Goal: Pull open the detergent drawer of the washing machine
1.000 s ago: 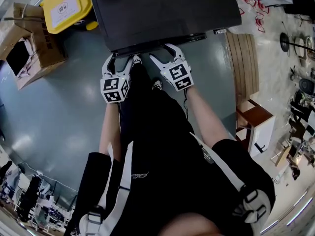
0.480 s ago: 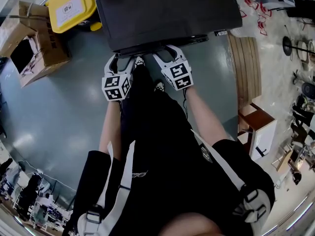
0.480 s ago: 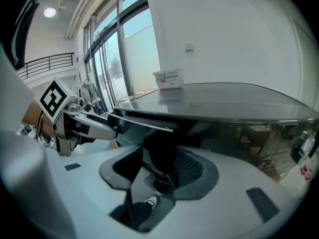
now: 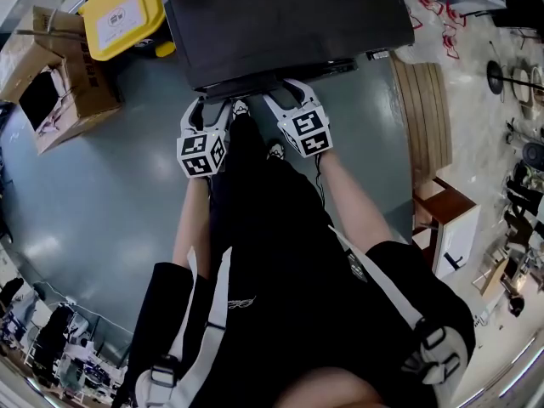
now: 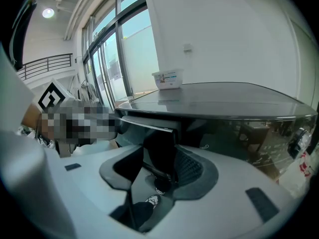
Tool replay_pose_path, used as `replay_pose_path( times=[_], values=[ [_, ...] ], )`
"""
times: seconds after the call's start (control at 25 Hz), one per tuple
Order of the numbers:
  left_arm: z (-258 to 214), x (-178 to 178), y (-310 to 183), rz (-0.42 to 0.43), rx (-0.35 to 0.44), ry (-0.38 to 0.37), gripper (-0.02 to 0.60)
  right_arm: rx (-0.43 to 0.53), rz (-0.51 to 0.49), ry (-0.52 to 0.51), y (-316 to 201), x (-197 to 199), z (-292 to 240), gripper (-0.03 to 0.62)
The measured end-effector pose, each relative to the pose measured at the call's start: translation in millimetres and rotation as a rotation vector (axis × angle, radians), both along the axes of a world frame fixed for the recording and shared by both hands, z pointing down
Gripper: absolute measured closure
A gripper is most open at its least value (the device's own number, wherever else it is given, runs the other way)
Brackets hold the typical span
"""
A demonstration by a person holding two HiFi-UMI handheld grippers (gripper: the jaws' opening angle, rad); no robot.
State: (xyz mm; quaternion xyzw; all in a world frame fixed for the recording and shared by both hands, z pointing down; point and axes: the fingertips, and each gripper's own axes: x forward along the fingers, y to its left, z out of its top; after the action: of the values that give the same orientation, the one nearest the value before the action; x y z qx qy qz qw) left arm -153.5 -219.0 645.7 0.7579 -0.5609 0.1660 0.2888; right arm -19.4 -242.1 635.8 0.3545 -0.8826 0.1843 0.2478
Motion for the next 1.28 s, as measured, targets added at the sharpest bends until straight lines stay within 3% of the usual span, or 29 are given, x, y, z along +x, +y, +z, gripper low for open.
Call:
replay_pose_path(
  times=[1.28],
  values=[
    [0.0, 12.4, 40.0, -0.002, -0.011, -0.035, 0.285, -0.023, 0.048, 0.008, 39.7, 13.1, 2.5, 0.393]
  ],
)
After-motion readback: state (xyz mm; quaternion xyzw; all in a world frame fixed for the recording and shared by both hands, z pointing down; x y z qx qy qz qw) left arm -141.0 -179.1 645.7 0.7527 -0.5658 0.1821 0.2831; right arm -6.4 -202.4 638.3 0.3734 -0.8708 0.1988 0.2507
